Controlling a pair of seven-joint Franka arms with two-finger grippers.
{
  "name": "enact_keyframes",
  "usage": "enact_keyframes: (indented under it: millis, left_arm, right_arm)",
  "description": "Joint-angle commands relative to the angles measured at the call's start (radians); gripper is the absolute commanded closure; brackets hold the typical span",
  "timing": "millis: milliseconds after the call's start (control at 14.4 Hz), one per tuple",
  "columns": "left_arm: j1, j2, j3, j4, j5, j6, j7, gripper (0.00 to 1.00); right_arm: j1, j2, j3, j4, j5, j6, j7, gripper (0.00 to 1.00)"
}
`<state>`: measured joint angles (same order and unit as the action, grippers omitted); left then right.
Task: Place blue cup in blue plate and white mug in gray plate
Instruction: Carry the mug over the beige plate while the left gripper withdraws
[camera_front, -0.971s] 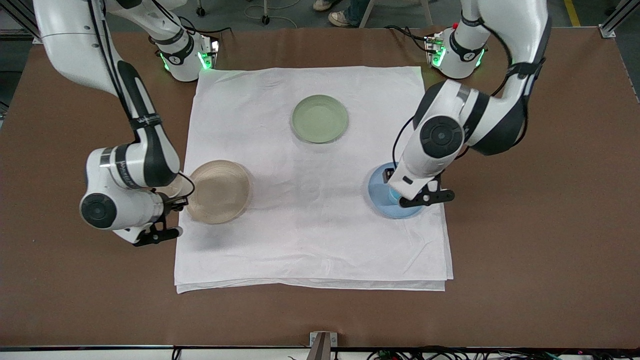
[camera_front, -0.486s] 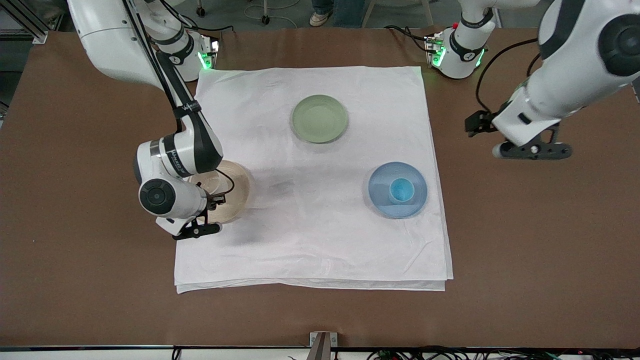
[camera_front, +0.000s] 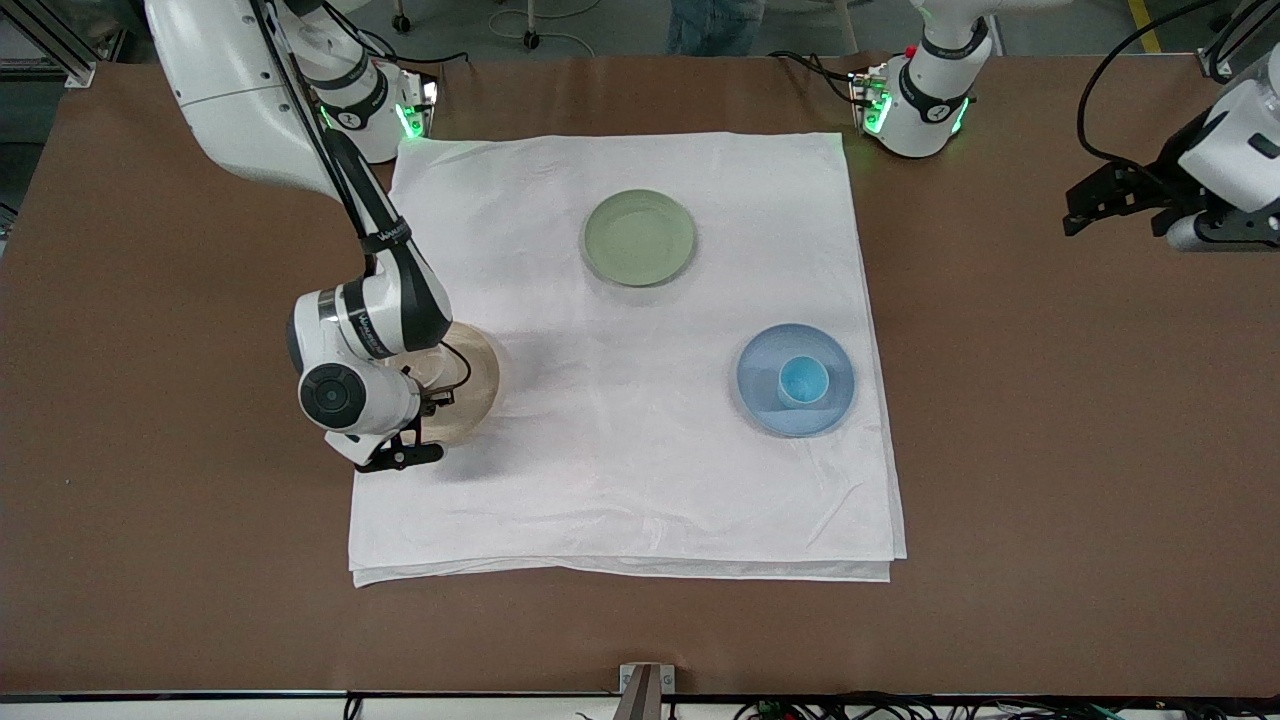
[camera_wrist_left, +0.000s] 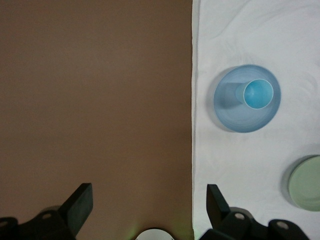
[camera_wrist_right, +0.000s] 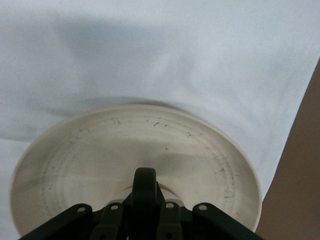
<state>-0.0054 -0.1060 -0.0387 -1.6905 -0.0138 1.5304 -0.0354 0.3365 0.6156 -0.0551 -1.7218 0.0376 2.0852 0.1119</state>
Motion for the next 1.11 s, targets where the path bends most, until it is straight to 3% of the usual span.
enact_keyframes:
  millis: [0, 139, 208, 277, 347, 555, 694, 1040]
  left_arm:
    - [0.007, -0.014, -0.006, -0.014, 0.030, 0.054, 0.011, 0.00]
    - [0.005, 0.005, -0.006, 0.009, 0.040, 0.102, 0.011, 0.00]
    - [0.005, 0.026, -0.007, 0.030, 0.040, 0.114, 0.011, 0.00]
    - [0.005, 0.040, -0.007, 0.050, 0.038, 0.116, 0.011, 0.00]
    - [0.007, 0.057, -0.009, 0.067, 0.037, 0.116, 0.011, 0.00]
    - [0.007, 0.071, -0.009, 0.080, 0.031, 0.138, 0.012, 0.00]
    - [0.007, 0.072, -0.009, 0.080, 0.026, 0.177, 0.011, 0.00]
    - [0.008, 0.078, -0.009, 0.080, 0.026, 0.180, 0.012, 0.00]
  right_arm:
    - [0.002, -0.024, 0.001, -0.027, 0.011, 0.012, 0.051, 0.96]
    - [0.004, -0.022, 0.000, -0.027, 0.011, 0.019, 0.052, 0.92]
    - [0.003, -0.022, 0.000, -0.025, 0.013, 0.019, 0.052, 0.67]
    - [-0.004, -0.022, 0.000, -0.025, 0.013, 0.016, 0.054, 0.27]
    - [-0.008, -0.023, 0.000, -0.021, 0.013, 0.007, 0.057, 0.01]
    - [-0.011, -0.074, -0.006, 0.002, 0.007, -0.049, 0.147, 0.00]
    - [-0.013, -0.094, -0.006, 0.063, 0.007, -0.164, 0.155, 0.00]
    - [-0.025, -0.131, -0.049, 0.327, -0.001, -0.443, 0.155, 0.00]
